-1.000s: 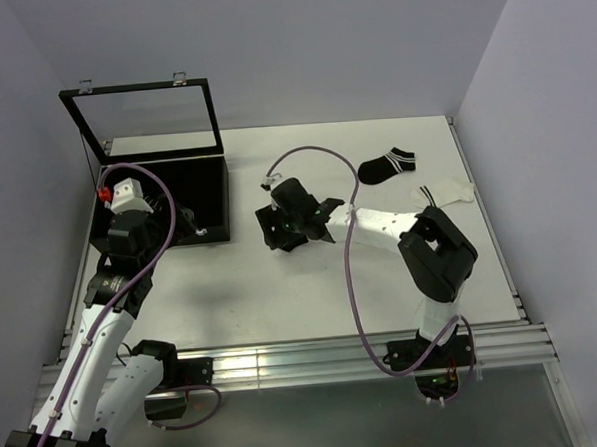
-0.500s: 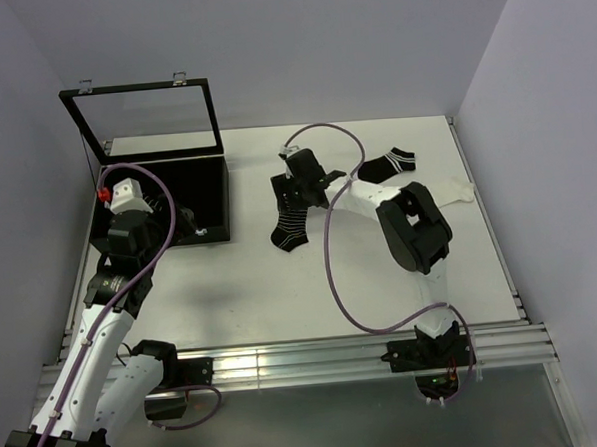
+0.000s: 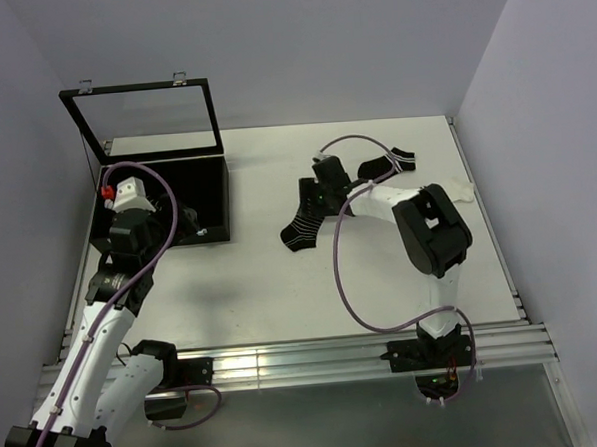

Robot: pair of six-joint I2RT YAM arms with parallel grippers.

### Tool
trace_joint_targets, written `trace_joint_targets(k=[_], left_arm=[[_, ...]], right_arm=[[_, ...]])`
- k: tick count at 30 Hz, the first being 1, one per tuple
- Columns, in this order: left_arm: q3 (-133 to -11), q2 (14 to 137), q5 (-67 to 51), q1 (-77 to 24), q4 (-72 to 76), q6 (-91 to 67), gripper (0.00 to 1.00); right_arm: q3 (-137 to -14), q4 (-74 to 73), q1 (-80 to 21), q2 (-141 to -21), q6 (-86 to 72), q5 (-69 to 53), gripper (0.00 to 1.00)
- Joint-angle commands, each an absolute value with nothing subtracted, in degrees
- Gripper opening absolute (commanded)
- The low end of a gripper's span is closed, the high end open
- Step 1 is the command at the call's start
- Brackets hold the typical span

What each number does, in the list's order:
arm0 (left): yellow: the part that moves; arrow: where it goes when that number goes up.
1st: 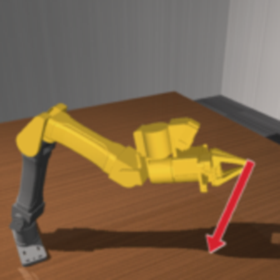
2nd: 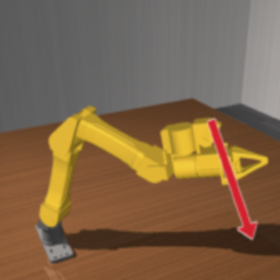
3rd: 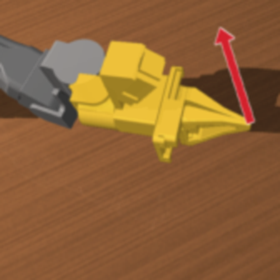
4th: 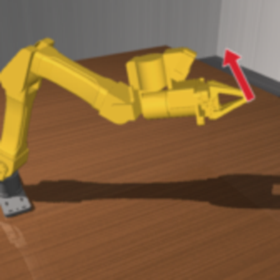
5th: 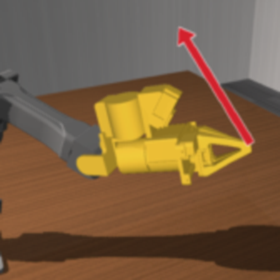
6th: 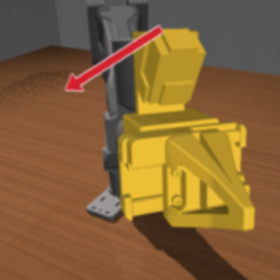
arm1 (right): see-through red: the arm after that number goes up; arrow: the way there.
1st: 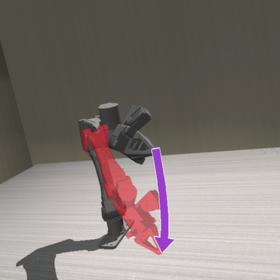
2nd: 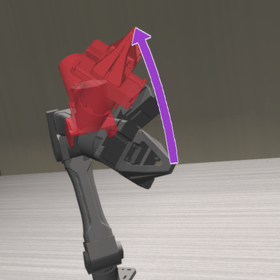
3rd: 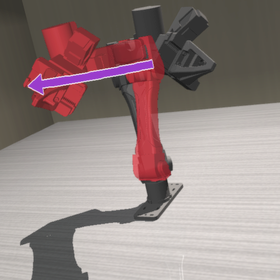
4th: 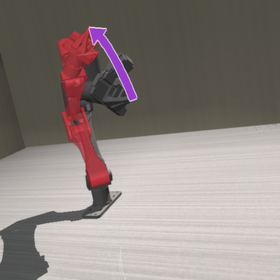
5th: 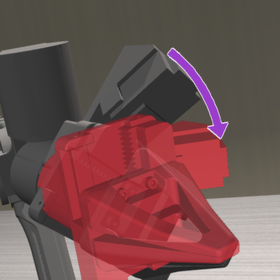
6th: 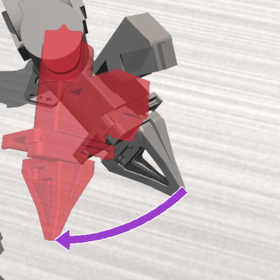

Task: Roll the socks
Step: Adjust the sock at the center of the board.

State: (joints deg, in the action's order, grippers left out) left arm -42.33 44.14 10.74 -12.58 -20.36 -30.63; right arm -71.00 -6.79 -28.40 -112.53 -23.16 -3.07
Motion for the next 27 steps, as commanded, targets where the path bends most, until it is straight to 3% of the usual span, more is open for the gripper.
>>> trace_joint_targets(k=[1, 9, 16, 23, 27], left_arm=[[-42.01, 45.09, 7.04, -12.74, -17.93, -29.44, 1.0], [-42.01, 46.23, 5.45, -12.74, -17.49, -29.44, 0.99], [-42.1, 47.37, 0.53, -12.83, -16.35, -31.28, 0.99], [-42.63, 50.36, -2.46, -14.41, -15.21, -33.92, 0.99], [-43.07, 51.15, -2.02, -14.77, -15.38, -33.4, 1.0]], right_arm=[[-63.91, -10.55, -26.28, -109.78, -28.65, 1.39, 0.76], [-56.87, -9.76, -26.1, -99.15, -33.93, 4.31, 0.76], [-55.11, -6.95, -31.54, -87.29, -18.41, 4.57, 0.74], [-51.25, -8.96, -42.62, -84.55, -6.77, 9.84, 0.63], [-49.31, -8.09, -45.52, -84.55, -4.93, 9.93, 0.63]])
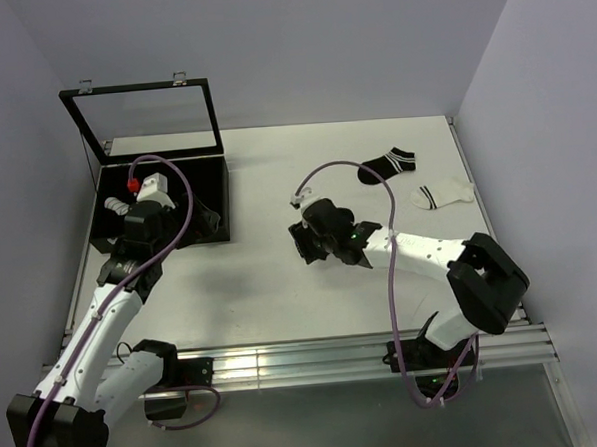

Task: Roll the socks
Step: Adjust the sock at the center of the board.

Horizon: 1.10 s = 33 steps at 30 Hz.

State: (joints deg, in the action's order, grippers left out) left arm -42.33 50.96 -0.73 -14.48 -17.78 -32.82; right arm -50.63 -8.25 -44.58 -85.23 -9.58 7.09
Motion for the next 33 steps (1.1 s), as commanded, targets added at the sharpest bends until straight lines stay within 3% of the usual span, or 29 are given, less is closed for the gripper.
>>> trace_joint_targets(k=[1, 22, 33], left_arm=[[-43.07, 51.24, -1.85, -14.77, -15.38, -33.31, 1.0], [-43.07, 52.21, -1.76, -14.77, -15.12, -33.14, 1.0], [-43.15, 52.03, -1.41, -14.77, -15.38, -32.87, 1.0]], right_arm=[[-49.31, -8.0, -45.88, -84.9, -4.66, 10.19, 0.62], [-56.77, -11.86, -49.48, -97.2, -1.67, 15.73, 0.62], [-60.2, -15.64, -49.48, -101.86, -1.32, 12.58, 0.57]])
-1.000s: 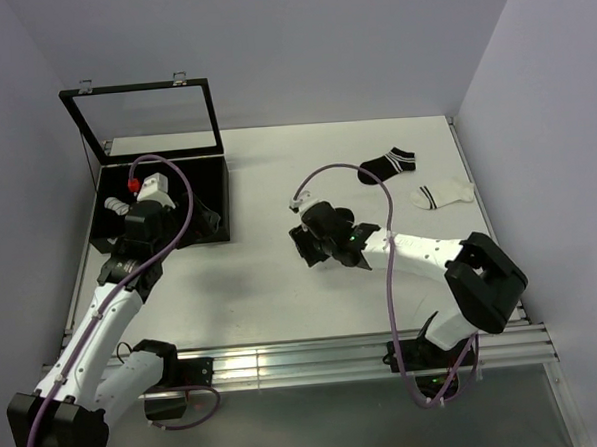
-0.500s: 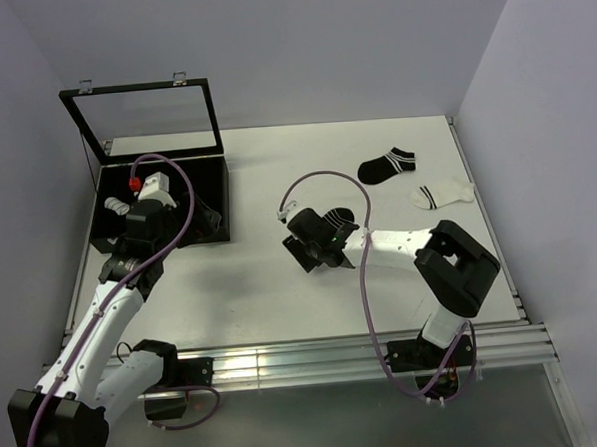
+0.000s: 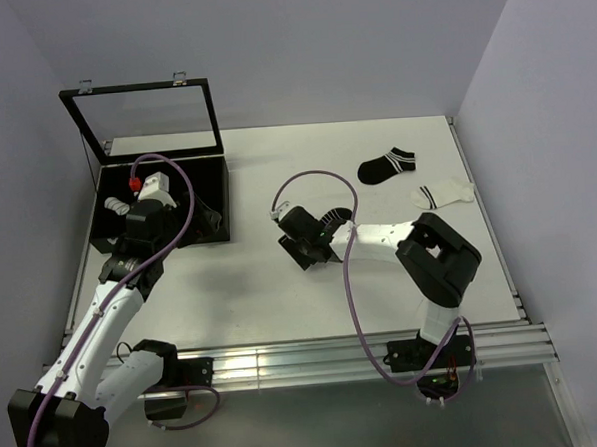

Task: Roll the socks
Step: Adjust the sock at the center of the board, then roll the sock at the center of the board.

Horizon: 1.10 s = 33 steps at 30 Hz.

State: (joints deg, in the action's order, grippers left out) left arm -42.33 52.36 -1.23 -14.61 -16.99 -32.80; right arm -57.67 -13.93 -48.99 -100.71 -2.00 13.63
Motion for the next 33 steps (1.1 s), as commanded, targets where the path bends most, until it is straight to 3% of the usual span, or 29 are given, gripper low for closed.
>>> trace_joint_targets(k=[1, 9, 20, 33], left_arm=[[-43.24, 52.03, -1.32, -14.77, -15.38, -32.87, 0.99], [-43.07, 51.24, -0.53, -14.77, -15.73, -32.78, 0.99], [-42.8, 50.45, -0.26, -14.77, -15.73, -32.61, 1.0], [-42.89, 50.54, -0.35, -14.77, -15.29, -32.87, 1.0]], right_arm=[[-60.47, -15.64, -49.48, -102.13, -1.23, 11.87, 0.56], [-63.98, -15.91, -49.92, -106.78, -0.62, 4.92, 0.46], [-69.17, -17.4, -56.42, -111.62, 1.49, 3.25, 0.46], [-62.14, -15.47, -58.1, -103.19, 0.09, 6.5, 0.52]])
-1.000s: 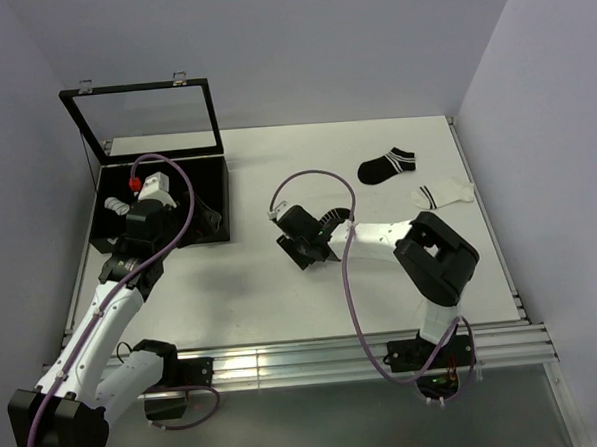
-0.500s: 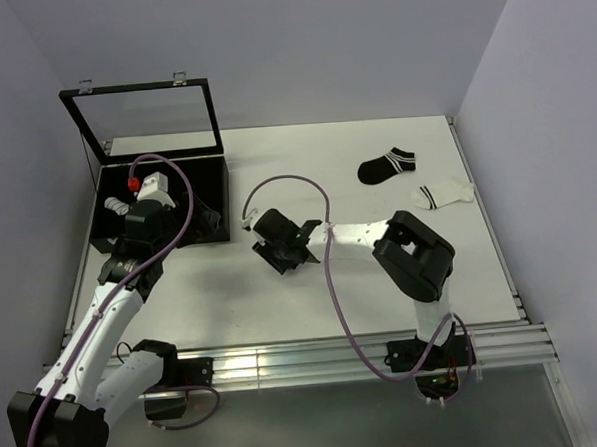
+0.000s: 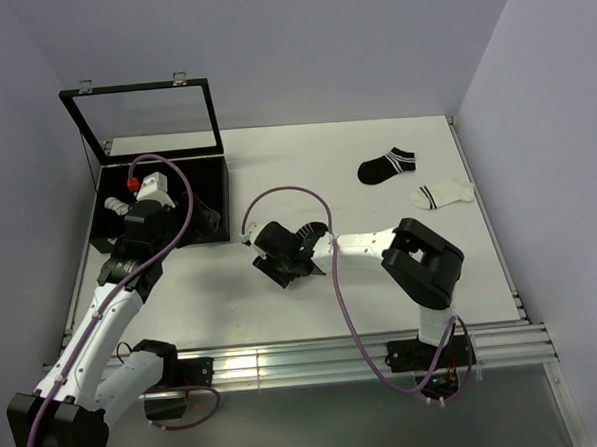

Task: Roll the socks
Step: Roll the sock at the center of the board.

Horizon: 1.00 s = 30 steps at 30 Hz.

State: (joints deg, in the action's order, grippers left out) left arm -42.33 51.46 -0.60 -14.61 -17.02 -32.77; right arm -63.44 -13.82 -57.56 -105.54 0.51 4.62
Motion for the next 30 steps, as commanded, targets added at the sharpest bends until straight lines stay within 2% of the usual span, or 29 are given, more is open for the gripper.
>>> trace_joint_targets(k=[1, 14, 20, 24, 30], left_arm=[[-42.89, 50.62, -0.35, -14.68, -15.38, -32.87, 0.99], [-42.72, 50.45, -0.35, -14.68, -15.29, -32.96, 0.99], [-42.28, 50.54, -0.7, -14.68, -15.38, -33.84, 1.0], [-42.19, 50.8, -0.79, -14.85, -15.91, -36.03, 0.99], [-41.23, 52.38, -0.26, -18.45, -16.09, -40.95, 0.98]], right_arm=[[-62.05, -15.38, -58.18, -103.1, 0.09, 6.76, 0.52], [-60.21, -12.66, -58.62, -102.83, 0.09, 9.85, 0.49], [-58.8, -11.34, -58.62, -104.94, -2.81, 10.72, 0.34], [-58.19, -10.9, -58.54, -104.77, -3.78, 10.02, 0.17], [-58.27, -9.32, -57.31, -104.41, -6.06, 5.11, 0.1]])
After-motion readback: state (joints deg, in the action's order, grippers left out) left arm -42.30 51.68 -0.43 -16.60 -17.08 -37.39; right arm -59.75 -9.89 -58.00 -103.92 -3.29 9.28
